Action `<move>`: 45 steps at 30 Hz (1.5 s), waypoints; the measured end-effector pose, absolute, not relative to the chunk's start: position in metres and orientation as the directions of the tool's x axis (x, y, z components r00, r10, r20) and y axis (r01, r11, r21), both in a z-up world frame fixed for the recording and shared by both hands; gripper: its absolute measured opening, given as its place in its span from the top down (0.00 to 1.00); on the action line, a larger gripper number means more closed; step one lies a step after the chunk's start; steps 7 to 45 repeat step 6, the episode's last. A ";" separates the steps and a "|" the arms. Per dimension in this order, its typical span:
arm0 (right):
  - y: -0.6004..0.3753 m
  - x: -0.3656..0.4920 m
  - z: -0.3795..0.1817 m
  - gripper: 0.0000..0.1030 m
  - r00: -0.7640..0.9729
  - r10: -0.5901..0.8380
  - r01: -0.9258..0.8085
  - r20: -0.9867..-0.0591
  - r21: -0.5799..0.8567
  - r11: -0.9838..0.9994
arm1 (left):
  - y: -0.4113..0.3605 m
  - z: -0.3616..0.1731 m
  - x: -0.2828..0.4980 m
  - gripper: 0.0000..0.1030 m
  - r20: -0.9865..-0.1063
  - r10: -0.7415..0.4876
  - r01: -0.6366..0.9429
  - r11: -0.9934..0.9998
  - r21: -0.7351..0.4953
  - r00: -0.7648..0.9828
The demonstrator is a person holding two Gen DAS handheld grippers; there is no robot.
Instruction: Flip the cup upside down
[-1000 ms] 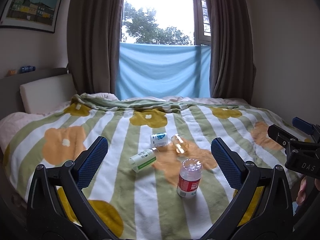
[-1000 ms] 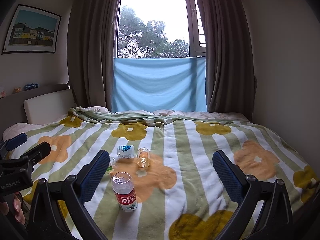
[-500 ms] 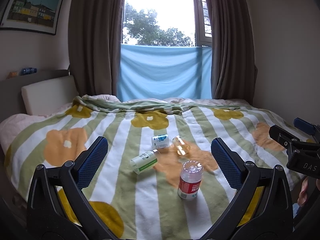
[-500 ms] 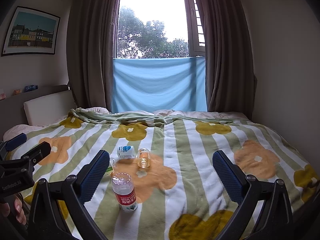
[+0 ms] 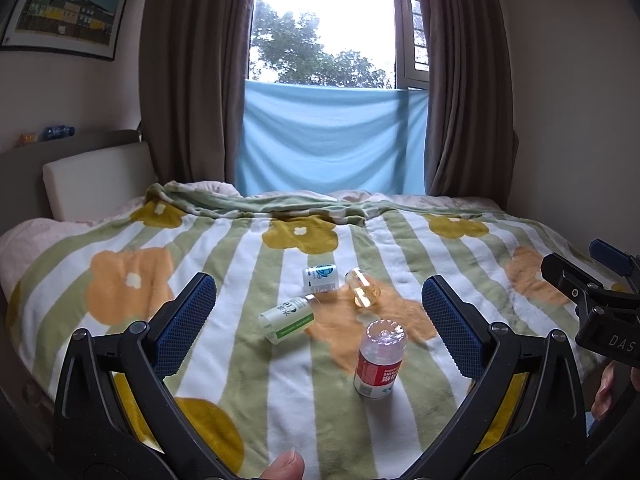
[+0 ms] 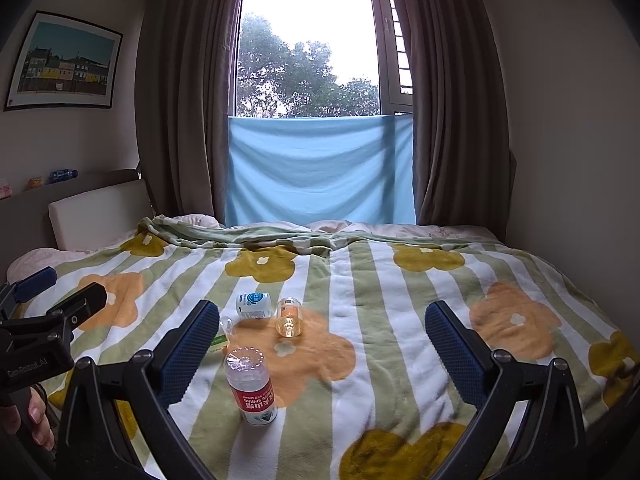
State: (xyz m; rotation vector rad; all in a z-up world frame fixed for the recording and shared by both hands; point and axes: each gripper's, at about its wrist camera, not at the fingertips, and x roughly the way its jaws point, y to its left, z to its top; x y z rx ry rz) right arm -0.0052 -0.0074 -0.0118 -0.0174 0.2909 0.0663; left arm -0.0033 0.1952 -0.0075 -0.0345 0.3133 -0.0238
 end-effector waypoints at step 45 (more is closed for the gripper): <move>-0.004 -0.004 -0.012 0.00 0.955 0.062 -0.068 -0.288 -0.010 0.998 | 0.199 -0.008 0.000 0.00 -0.295 -0.015 -0.001 0.999 -0.054 0.955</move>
